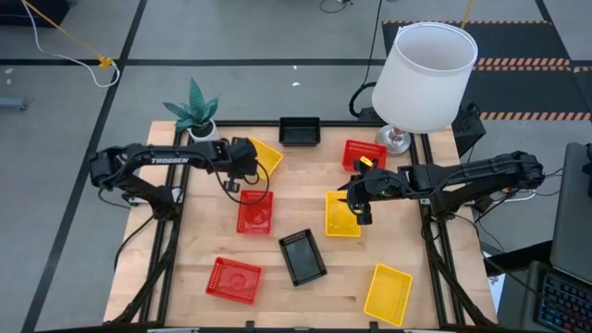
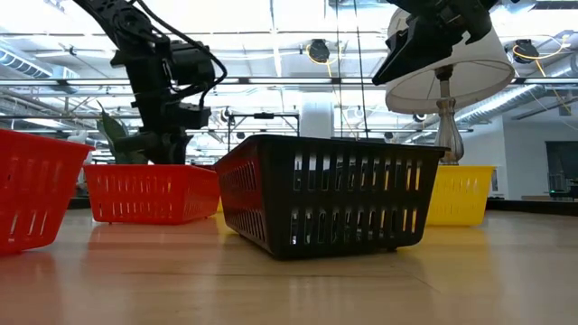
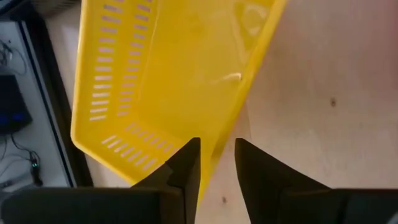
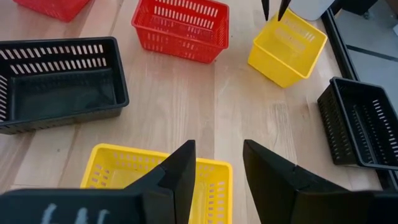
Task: Stack baskets by color
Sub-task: Stack the top yellow basket on the middle yellow basket
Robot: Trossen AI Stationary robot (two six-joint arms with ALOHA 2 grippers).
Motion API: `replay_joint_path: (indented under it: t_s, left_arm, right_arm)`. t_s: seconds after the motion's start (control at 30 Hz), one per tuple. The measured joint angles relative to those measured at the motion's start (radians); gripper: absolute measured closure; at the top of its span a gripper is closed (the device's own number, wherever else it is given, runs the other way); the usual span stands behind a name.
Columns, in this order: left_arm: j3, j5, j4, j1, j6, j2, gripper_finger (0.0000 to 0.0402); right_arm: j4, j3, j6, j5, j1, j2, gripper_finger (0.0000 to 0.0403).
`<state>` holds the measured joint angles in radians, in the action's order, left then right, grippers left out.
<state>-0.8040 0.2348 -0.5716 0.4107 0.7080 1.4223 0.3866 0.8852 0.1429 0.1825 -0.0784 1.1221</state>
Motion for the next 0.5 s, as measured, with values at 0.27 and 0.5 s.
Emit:
replay_joint_path:
  t_s: [0.27, 0.5]
  left_arm:
    - [0.000, -0.060, 0.005, 0.045, 0.046, 0.012, 0.0309]
    - [0.000, -0.063, 0.036, 0.053, 0.083, 0.046, 0.0309]
  right_arm:
    - [0.000, 0.000, 0.000, 0.000, 0.000, 0.000, 0.0273]
    - [0.000, 0.000, 0.000, 0.000, -0.002, 0.000, 0.0273]
